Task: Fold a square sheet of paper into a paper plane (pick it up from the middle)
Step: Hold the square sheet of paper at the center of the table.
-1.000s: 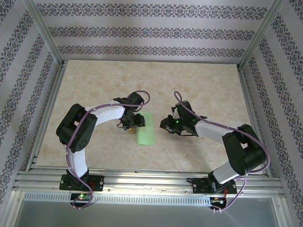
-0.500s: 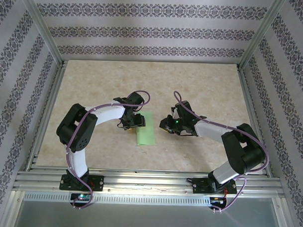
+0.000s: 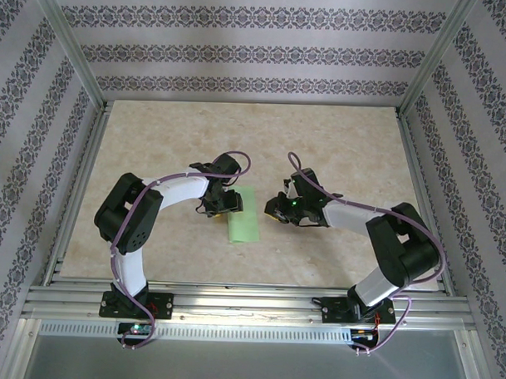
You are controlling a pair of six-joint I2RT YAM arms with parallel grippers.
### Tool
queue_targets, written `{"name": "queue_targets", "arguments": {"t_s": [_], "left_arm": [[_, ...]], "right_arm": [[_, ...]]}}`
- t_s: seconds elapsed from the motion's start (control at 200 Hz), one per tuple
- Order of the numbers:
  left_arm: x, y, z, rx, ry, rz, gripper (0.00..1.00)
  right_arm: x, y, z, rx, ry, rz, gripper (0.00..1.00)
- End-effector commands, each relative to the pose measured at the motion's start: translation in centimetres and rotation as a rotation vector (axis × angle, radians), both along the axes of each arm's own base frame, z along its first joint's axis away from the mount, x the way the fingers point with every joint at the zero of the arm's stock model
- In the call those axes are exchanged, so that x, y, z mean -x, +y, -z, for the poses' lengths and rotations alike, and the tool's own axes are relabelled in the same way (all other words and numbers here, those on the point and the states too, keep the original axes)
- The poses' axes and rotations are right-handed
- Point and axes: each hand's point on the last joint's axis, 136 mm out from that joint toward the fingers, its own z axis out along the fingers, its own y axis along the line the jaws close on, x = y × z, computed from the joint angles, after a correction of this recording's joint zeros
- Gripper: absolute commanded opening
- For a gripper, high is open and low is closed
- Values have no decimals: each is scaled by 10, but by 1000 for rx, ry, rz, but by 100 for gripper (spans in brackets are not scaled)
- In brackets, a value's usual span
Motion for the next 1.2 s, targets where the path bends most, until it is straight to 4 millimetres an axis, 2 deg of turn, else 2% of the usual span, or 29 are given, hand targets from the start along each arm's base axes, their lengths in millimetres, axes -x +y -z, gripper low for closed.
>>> {"name": "queue_targets", "arguments": {"t_s": [0.0, 0.17, 0.66, 0.759, 1.014, 1.194], "left_arm": [[-1, -5, 47, -11, 20, 17, 60], [0, -4, 47, -11, 19, 19, 60], [0, -4, 48, -12, 22, 24, 60], [1, -4, 49, -13, 25, 24, 60], [1, -4, 47, -11, 22, 23, 60], [-4, -10, 29, 29, -10, 14, 60]], "right_arm": [[-3, 23, -4, -39, -6, -60, 12], [-8, 39, 7, 7, 1, -106, 0], [-10, 54, 27, 82, 26, -167, 0], [-6, 51, 37, 129, 38, -179, 0], [20, 26, 72, 323, 105, -220, 0], [25, 20, 79, 337, 123, -200, 0]]}}
